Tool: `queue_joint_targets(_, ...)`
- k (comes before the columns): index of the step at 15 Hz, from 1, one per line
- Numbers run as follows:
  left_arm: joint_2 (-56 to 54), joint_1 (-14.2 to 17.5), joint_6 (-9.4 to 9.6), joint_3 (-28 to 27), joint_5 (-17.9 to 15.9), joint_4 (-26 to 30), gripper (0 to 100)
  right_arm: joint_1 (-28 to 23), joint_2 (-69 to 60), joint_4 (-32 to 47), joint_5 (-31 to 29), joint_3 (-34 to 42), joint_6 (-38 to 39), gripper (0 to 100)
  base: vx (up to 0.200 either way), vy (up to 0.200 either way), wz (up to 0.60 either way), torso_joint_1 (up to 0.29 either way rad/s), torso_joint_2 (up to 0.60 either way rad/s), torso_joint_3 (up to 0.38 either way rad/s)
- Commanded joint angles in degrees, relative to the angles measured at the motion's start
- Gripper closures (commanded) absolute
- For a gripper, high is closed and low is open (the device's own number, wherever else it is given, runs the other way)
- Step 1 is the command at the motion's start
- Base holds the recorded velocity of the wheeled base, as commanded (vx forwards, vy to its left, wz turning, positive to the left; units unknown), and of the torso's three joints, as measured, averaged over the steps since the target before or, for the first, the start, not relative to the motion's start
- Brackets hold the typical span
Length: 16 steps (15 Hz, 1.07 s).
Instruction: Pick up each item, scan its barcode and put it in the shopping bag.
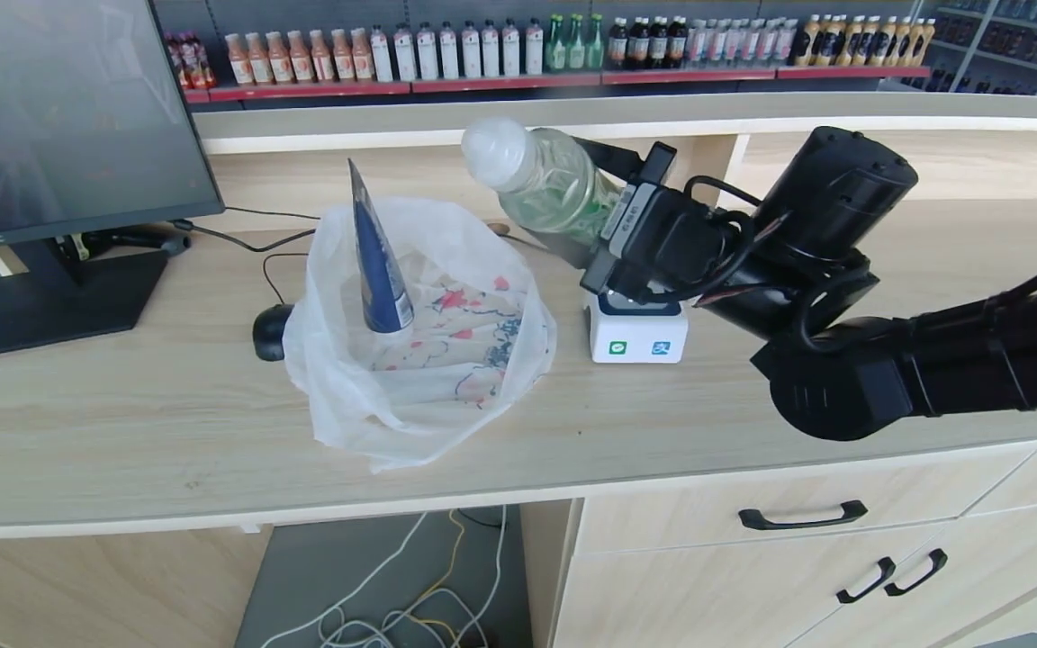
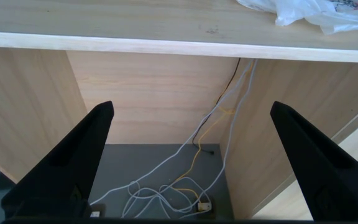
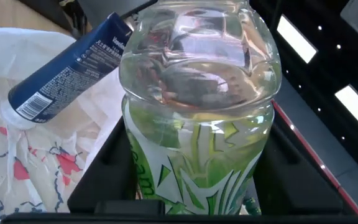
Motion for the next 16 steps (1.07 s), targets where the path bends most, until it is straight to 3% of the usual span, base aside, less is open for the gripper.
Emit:
queue_joint_targets(1, 0.1, 0.0, -0.04, 0.0, 0.0, 0.0, 0, -1.3, -0.1, -0.3, 1.2, 0.7, -0.2, 100, 0.0, 0.0, 0.0, 0.0, 0.0, 0.0)
queue_joint_targets(10, 0.0, 0.0, -0.04, 0.0, 0.0, 0.0, 0, -8.4, -0.8, -3.3, 9.8, 8.1, -2.9, 100, 0.0, 0.0, 0.0, 0.0, 0.0, 0.0)
queue_joint_targets(16, 0.1, 0.0, -0.04, 0.0, 0.0, 0.0, 0, -9.7, -0.9, -3.4, 10.4, 7.9, -2.9, 100, 0.0, 0.0, 0.0, 0.0, 0.0, 0.0)
